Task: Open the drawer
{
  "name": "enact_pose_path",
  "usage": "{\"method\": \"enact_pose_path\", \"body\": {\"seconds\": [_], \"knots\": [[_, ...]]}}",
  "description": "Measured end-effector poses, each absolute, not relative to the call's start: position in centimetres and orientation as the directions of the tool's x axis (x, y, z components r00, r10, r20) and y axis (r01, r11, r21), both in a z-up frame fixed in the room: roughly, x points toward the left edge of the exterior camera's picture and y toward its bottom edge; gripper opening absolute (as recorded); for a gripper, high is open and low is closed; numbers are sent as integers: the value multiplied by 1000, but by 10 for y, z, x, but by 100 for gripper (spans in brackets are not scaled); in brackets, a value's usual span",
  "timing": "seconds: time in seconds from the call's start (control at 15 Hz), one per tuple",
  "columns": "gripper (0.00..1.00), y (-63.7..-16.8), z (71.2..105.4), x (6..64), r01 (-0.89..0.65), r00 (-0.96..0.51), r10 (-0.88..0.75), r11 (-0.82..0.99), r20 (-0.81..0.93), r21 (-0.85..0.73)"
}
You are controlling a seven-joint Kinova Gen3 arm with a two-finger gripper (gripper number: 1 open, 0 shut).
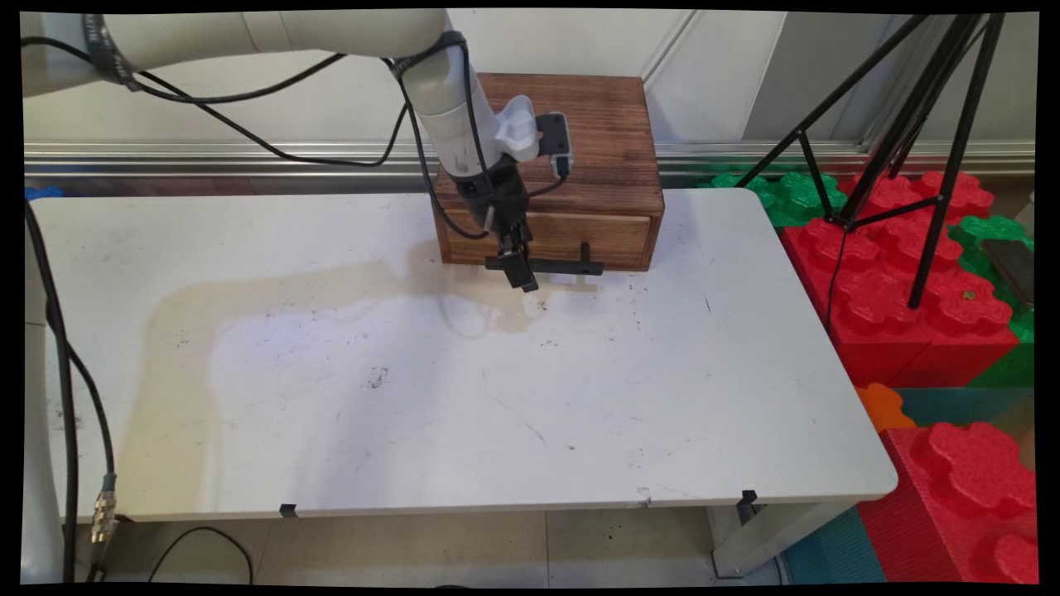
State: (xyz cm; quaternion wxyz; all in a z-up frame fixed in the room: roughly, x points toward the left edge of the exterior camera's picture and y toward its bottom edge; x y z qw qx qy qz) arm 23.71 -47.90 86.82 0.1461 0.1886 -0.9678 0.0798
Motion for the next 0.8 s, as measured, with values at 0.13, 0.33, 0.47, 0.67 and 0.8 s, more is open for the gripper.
{"method": "enact_pose_path", "body": {"seconds": [0.13,0.33,0.47,0.67,0.8], "knots": [[100,-483,862,236,-371,-896,-326,923,300,-105],[100,-487,855,234,-347,-909,-306,932,284,-107],[100,-488,849,232,-327,-919,-288,939,271,-109],[100,-490,843,231,-303,-929,-267,946,256,-113],[100,-490,840,229,-292,-934,-257,950,249,-115]]}}
